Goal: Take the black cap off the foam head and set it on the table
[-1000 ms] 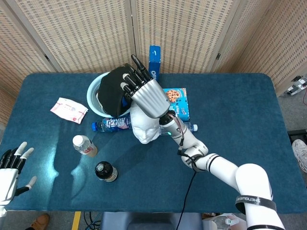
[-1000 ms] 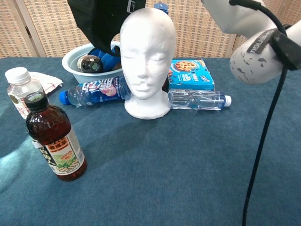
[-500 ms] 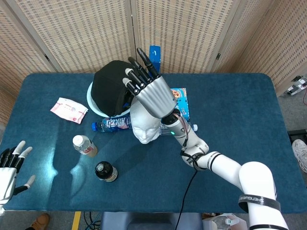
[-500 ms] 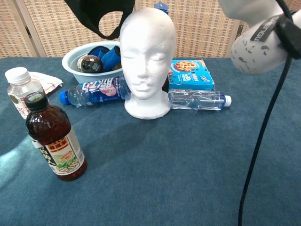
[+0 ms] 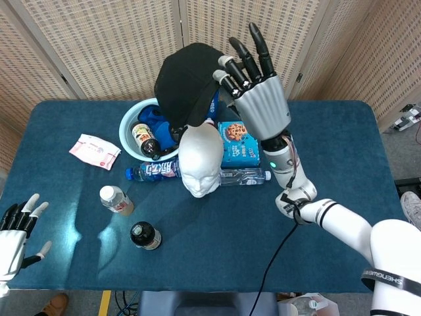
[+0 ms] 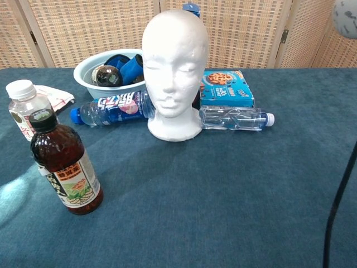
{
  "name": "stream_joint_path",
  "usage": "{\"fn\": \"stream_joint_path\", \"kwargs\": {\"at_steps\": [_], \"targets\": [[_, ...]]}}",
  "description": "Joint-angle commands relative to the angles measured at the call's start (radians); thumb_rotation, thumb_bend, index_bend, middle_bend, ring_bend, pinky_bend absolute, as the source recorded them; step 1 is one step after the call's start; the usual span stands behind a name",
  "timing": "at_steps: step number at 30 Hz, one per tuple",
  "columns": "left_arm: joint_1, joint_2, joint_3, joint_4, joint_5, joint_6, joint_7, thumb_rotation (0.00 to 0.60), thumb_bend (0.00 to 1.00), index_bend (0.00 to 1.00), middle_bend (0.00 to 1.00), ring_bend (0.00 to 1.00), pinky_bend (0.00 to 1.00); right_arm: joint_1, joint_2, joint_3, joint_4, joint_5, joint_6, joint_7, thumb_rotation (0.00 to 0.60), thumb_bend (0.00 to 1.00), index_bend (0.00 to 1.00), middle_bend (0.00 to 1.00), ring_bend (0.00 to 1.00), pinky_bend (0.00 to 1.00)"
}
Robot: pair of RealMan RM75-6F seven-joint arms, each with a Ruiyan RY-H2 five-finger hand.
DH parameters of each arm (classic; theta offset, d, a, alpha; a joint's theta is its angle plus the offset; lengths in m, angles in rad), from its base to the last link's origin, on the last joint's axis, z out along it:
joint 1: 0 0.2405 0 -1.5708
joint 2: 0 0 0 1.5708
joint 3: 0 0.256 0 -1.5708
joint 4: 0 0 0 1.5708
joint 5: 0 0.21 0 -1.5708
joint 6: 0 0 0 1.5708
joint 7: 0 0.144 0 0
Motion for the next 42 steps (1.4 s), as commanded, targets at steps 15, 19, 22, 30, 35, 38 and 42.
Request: {"fn": "stream_joint_path", "kwargs": {"at_steps": [15,19,22,30,35,38,42], "targets": [[-0.001,-0.003,0.01,-0.01,0.015,-0.002,0.008,0.6,0.24,0.13,0.0,0.0,0.0,-0.217,0.072,-0.139,-0.065,0.027,0.02,0.043,0.6,0.5,0.82,0.45,0.21,0.0],[0.0,-0.004,0.01,-0.008,0.011,-0.001,0.008,0.6,0.24,0.13,0.0,0.0,0.0,-0.248,0.045,-0.168,-0.05,0.028,0.023,0.046,0.6,0.5,0.82,0.45,0.21,0.0],[0.001,-0.004,0.011,-0.008,0.009,-0.002,0.008,0.6,0.24,0.13,0.0,0.0,0.0,-0.256,0.018,-0.179,-0.007,0.032,0.012,0.068,0.6,0.5,0.82,0.45,0.21,0.0],[0.008,-0.005,0.011,-0.002,0.002,0.005,0.004,0.6,0.24,0.13,0.0,0.0,0.0,-0.262,-0.067,-0.182,0.136,0.055,-0.008,0.145,0.6,0.49,0.82,0.45,0.21,0.0],[0.012,-0.003,0.014,-0.002,0.003,0.007,0.001,0.6,0.24,0.13,0.0,0.0,0.0,-0.265,-0.114,-0.181,0.217,0.07,-0.021,0.196,0.6,0.49,0.82,0.45,0.21,0.0],[0.009,-0.006,0.014,0.0,0.002,0.001,-0.003,0.6,0.24,0.13,0.0,0.0,0.0,-0.268,-0.145,-0.187,0.264,0.077,-0.035,0.221,0.6,0.5,0.82,0.46,0.21,0.0],[0.007,-0.007,0.014,0.003,0.001,-0.004,-0.007,0.6,0.24,0.13,0.0,0.0,0.0,-0.269,-0.194,-0.191,0.331,0.088,-0.048,0.259,0.6,0.5,0.82,0.46,0.21,0.0]]}}
